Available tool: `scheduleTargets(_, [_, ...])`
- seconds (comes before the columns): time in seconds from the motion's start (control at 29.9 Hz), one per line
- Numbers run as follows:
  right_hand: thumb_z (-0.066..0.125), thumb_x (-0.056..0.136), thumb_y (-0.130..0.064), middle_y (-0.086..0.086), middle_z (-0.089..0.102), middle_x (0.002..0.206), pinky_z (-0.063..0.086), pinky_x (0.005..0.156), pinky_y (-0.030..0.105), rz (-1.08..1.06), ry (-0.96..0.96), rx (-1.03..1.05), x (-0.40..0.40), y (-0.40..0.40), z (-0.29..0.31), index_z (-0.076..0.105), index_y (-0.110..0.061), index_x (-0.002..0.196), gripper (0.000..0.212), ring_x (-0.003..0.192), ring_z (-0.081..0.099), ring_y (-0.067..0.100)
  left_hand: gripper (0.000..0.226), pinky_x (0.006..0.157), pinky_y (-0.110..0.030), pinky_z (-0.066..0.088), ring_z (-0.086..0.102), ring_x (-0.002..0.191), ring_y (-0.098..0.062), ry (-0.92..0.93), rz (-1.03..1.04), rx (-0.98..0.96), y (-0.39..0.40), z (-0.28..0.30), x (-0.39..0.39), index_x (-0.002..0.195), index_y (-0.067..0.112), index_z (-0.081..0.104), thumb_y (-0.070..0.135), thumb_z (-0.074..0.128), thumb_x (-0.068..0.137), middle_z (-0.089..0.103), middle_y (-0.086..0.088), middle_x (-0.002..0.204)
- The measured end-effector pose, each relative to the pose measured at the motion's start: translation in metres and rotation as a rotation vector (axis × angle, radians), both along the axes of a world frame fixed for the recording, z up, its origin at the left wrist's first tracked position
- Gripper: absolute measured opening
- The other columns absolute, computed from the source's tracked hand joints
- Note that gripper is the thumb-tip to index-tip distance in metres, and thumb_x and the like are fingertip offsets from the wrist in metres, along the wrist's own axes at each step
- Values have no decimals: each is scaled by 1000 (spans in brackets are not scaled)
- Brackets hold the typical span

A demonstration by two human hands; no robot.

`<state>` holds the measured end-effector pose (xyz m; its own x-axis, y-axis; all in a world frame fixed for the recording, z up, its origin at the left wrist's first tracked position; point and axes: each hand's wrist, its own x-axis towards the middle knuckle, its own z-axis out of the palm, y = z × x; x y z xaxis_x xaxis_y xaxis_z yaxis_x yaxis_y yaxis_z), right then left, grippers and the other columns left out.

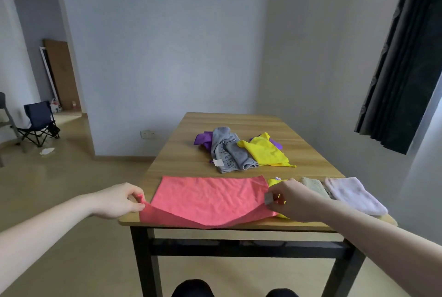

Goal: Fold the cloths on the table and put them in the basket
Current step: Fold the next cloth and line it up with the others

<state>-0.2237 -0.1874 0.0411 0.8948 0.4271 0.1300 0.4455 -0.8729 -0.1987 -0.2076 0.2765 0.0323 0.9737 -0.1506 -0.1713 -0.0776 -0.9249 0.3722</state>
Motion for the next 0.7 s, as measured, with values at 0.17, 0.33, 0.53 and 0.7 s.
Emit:
scheduleTargets(0.17, [70,89,-24,-17,68,78,41,61,15,-114,-30,100,8,-5,4,70,-29,83,7,71,58,0,15,78,-32,49,66,83,-16,-7,20,-198,3,0,18,85,24,73,35,66,92,73,9,84])
scheduleTargets(0.33, [71,89,-28,-18,66,86,38,58,11,-252,-37,245,30,-3,11,69,-32,88,4,76,59,4,15,81,-33,50,70,90,-21,-102,189,-497,-10,-3,42,98,3,68,16,59,100,73,-7,95])
scheduleTargets(0.53, [63,92,-25,-9,72,96,41,53,17,-398,-26,348,67,2,6,71,-26,103,14,72,59,4,15,75,-37,43,55,80,-25,-207,347,-758,-23,-24,82,98,0,62,13,56,102,58,-14,85])
scheduleTargets(0.7, [64,91,-24,-10,67,91,47,62,25,-485,-59,466,93,6,-11,71,-24,108,18,83,61,14,20,74,-36,37,51,79,-22,-309,442,-776,-34,-43,108,89,2,63,18,59,100,55,-9,79])
